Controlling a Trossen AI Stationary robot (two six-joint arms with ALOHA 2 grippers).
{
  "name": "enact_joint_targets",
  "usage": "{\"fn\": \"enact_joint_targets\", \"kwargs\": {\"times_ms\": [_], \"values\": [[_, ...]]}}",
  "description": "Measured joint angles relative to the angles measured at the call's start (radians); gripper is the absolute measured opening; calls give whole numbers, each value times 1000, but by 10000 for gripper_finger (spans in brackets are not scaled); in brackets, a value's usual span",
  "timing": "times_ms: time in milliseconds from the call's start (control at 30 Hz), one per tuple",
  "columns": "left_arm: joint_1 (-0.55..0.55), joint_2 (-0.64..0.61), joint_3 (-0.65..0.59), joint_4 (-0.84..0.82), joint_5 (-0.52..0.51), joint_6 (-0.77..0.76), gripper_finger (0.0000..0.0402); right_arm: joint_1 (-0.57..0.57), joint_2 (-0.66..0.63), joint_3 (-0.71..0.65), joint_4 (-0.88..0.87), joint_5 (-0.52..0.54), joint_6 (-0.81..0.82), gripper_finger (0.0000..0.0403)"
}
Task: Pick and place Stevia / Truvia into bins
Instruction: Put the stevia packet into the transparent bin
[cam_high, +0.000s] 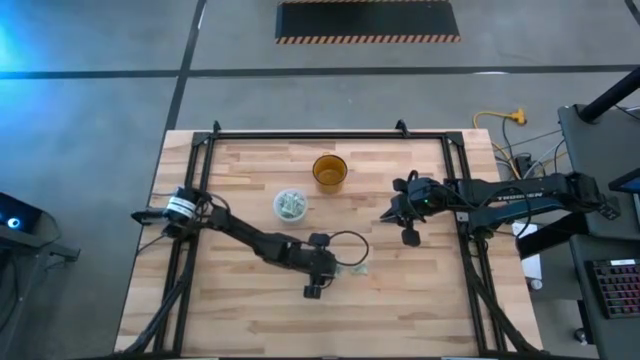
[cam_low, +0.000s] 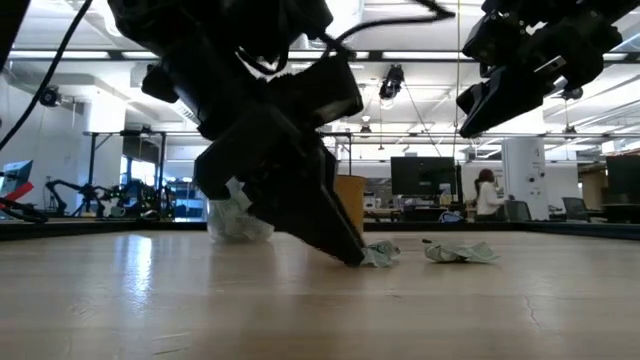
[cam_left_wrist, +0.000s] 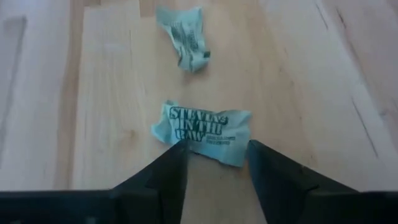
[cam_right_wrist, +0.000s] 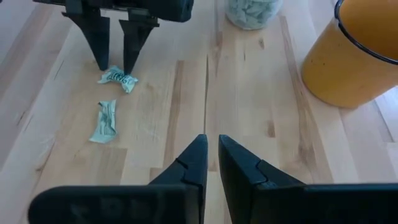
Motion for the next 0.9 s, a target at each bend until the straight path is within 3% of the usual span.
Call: {"fn": "enact_joint_targets", "kwargs": {"times_ms": [367,467,767,900], "values": [[5,-7,5,-29,28,43,13,0,0,0,1,0,-1,31],[6,-31,4,-45,-15,48,7,0,0,1,2,0,-3,31],[-57,-244,-9,-291,-390,38,7,0,0,1,6,0,-10,31],[-82,-359,-44,-459,-564,-61,7,-1,0,1,24,0,-10,31]]}}
